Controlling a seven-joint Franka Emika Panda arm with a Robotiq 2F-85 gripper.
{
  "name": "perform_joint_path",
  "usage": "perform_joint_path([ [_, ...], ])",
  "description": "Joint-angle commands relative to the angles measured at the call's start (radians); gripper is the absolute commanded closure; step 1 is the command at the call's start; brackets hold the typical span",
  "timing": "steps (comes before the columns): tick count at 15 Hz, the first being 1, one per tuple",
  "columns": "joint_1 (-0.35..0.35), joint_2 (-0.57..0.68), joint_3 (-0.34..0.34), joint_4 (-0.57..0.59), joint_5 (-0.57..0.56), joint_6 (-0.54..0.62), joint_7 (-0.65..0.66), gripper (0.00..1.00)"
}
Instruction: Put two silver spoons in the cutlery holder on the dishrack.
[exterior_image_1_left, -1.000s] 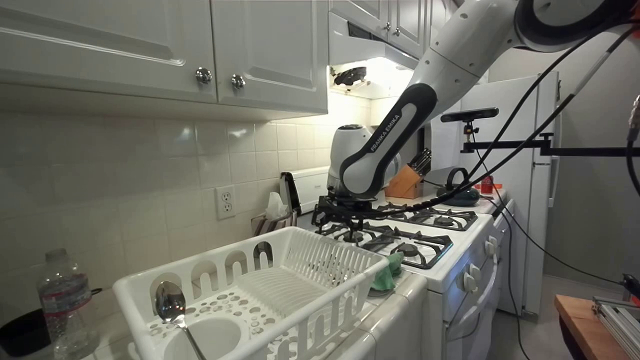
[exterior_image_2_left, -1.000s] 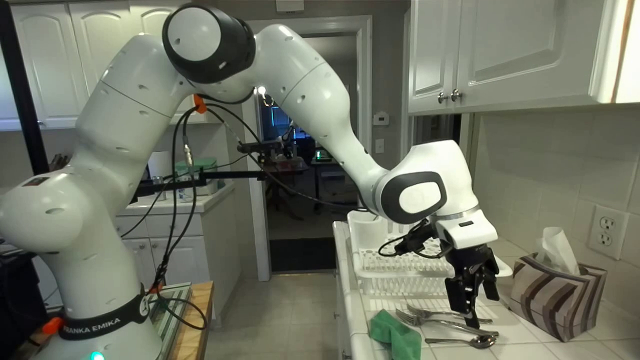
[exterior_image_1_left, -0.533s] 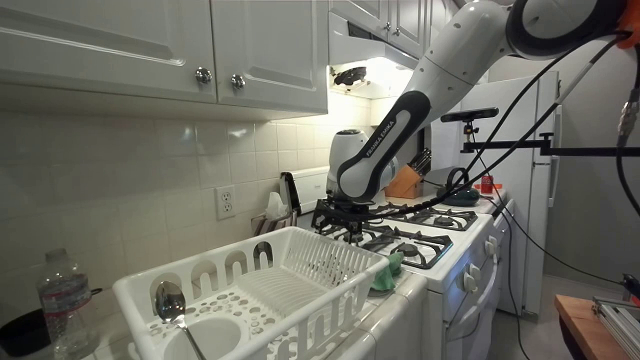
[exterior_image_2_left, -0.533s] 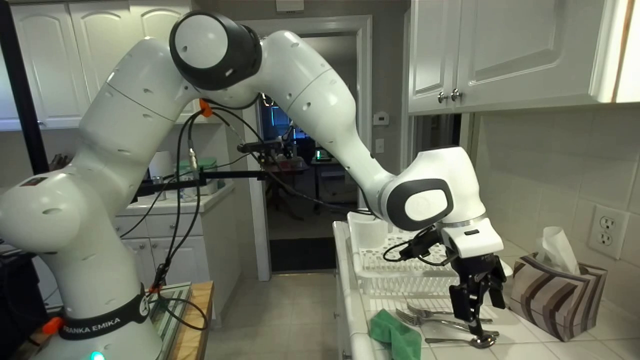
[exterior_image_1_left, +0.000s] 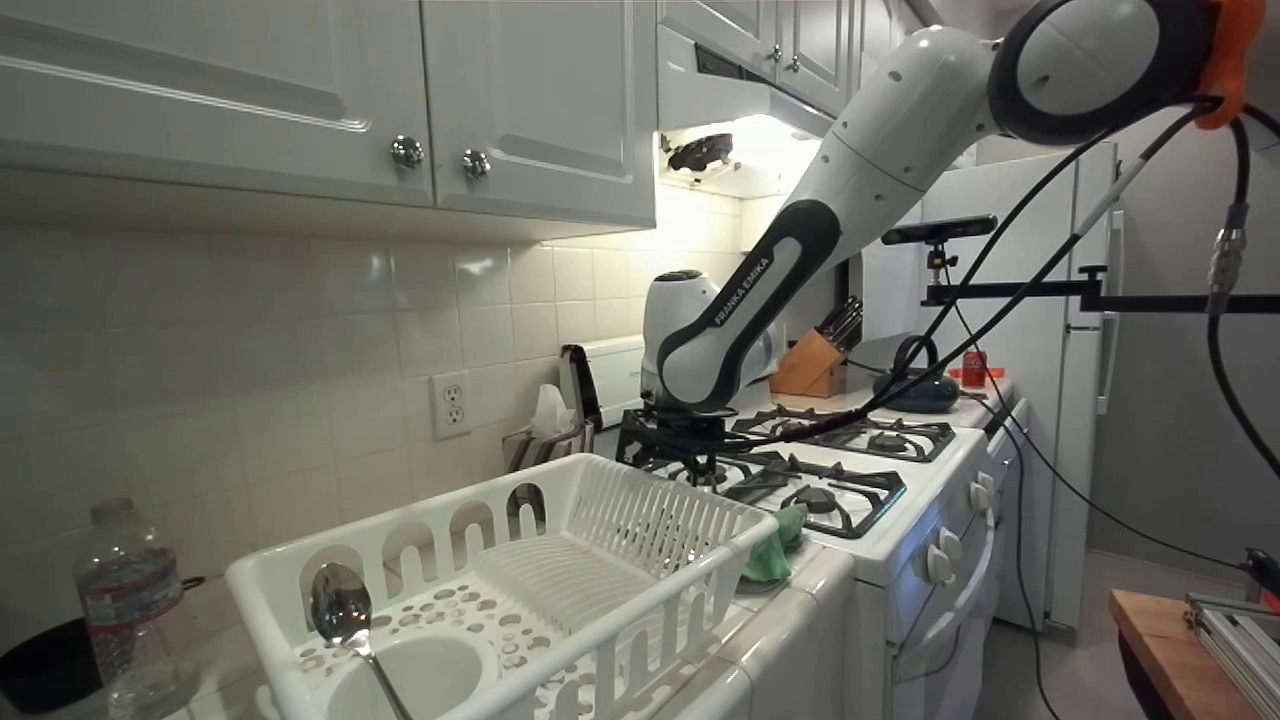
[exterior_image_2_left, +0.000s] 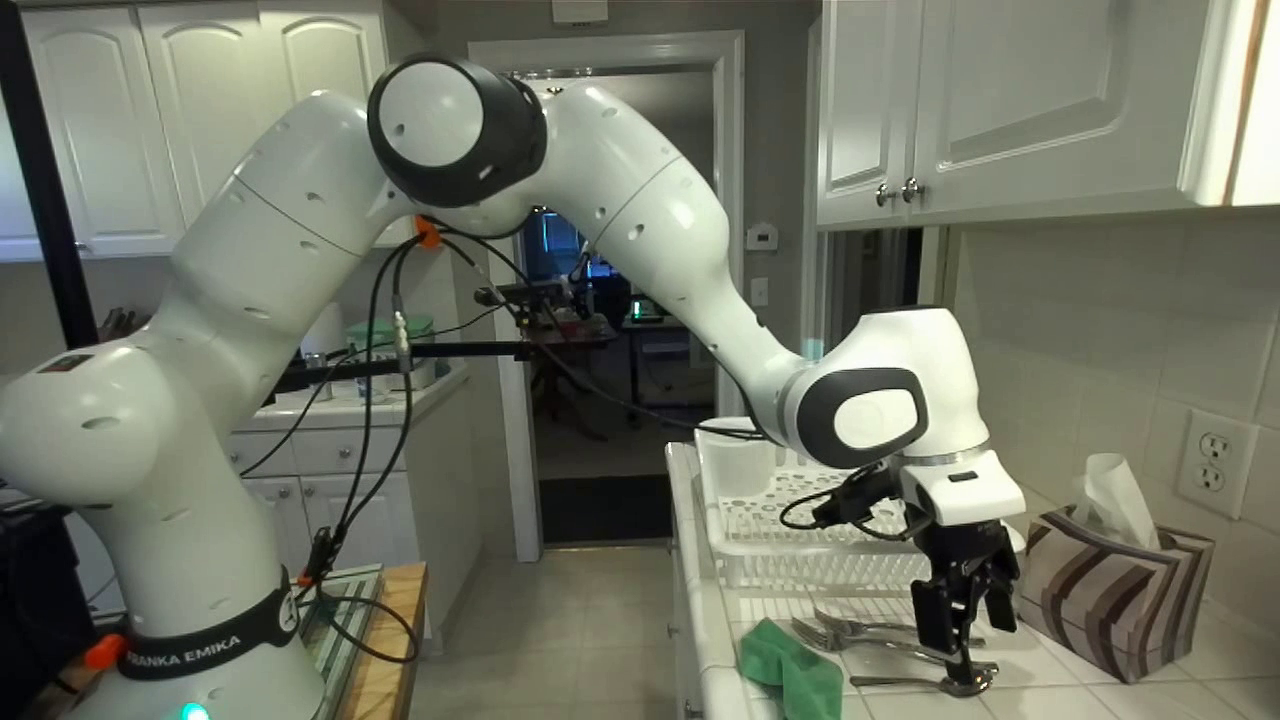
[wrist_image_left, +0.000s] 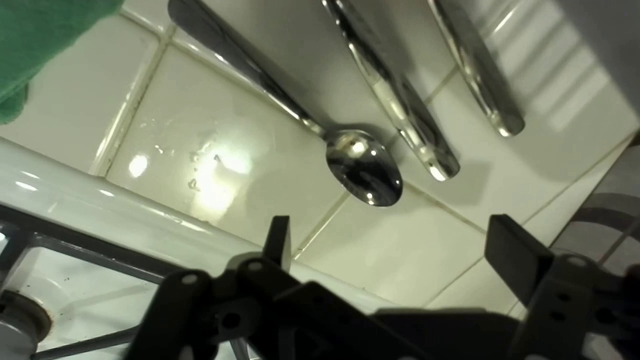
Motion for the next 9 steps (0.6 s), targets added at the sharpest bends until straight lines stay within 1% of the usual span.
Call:
perform_joint_path([
  [1,-0.021,0.031,0.026,0.052,0.039,-0.055,-0.029,0.00],
  [6,-0.026,0.046,0.031,0.058,0.038,-0.066,-0.025,0.00],
  [7,-0.026,0.047,0.029,0.058,0.037,-0.065,-0.024,0.25],
  [8,-0.025,0.049,0.026,0.058,0.035,-0.064,-0.022,0.26],
  [9,-0.026,0.052,0.023,0.060,0.034,-0.064,-0.020,0.32],
])
